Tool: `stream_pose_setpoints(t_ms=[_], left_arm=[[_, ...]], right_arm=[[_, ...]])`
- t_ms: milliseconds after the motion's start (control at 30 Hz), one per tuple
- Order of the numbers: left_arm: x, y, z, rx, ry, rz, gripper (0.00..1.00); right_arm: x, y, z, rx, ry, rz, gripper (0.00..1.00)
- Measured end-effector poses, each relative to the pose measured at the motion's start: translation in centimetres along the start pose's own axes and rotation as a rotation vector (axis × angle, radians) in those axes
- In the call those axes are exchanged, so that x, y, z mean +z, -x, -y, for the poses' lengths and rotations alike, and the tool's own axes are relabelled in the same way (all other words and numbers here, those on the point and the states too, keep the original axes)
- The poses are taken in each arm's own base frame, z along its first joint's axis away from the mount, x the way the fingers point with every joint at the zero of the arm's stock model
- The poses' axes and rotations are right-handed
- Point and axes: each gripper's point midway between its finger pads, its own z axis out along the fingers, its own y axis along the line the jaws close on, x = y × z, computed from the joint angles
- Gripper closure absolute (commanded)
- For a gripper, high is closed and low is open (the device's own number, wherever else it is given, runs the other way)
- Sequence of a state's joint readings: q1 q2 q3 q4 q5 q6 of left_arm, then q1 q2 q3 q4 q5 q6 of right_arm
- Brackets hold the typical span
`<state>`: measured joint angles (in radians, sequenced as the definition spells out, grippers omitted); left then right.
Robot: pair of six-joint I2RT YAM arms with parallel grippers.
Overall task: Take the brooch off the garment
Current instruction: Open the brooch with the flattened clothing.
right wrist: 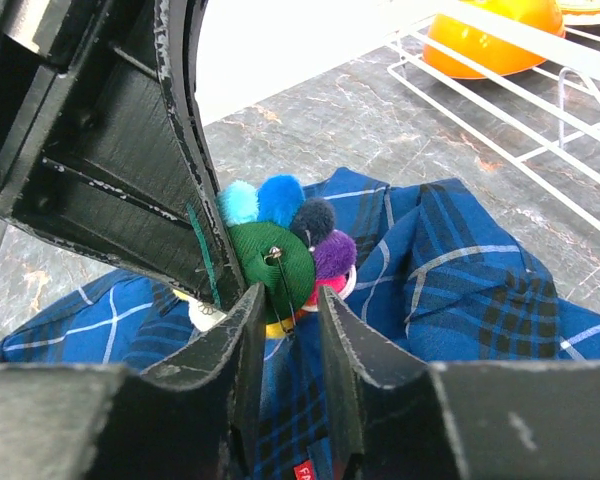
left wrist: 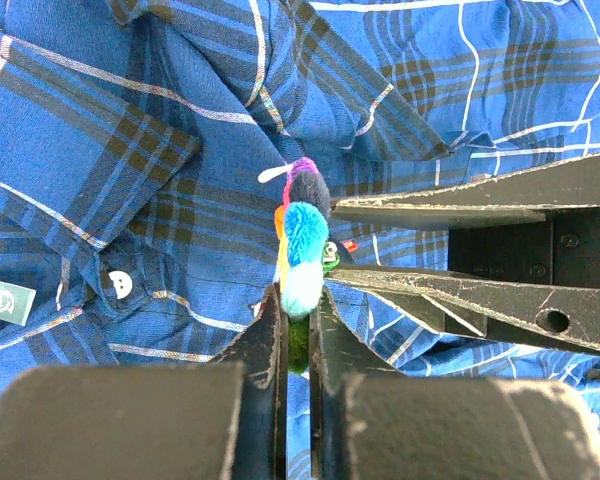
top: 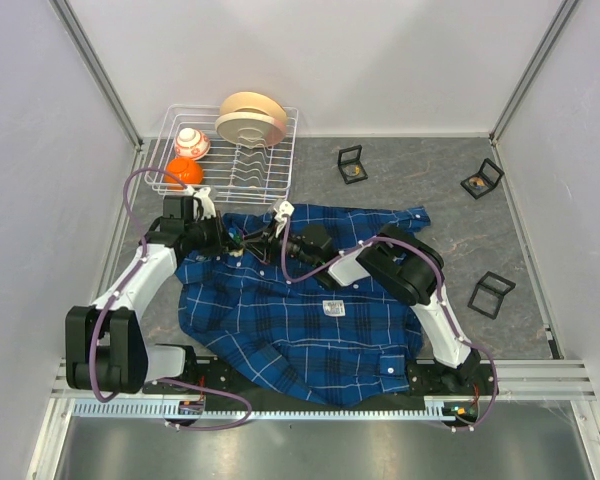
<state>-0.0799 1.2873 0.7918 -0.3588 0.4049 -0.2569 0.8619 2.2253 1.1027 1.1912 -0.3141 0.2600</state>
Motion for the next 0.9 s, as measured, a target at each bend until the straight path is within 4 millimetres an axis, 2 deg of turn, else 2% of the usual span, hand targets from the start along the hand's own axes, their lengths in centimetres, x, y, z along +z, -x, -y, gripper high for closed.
stream_pose_setpoints(t_ms=[100,367,667,900], left_arm=[[-0.1,0.0,0.1,0.000,-0.006,0.003,0.98],[-1.0,1.1,0.7,0.016,-0.033,0.055,0.98],[-0.8,1.0,0.4,0.015,-0.028,0.067,0.98],[0.8,0.1,-0.2,-0.037,-0.017,-0.015,0.98]], right_arm=[[0.1,0.2,-0.5,0.004,0.031,0.001,0.71],[0.5,1.7,-1.2,0.015,0.092,0.034,1.00],[0.5,1.7,-0.8,0.014,0.069,0.040,1.00],[0.1,0.3,0.0,0.014,-0.035,0.004,1.00]])
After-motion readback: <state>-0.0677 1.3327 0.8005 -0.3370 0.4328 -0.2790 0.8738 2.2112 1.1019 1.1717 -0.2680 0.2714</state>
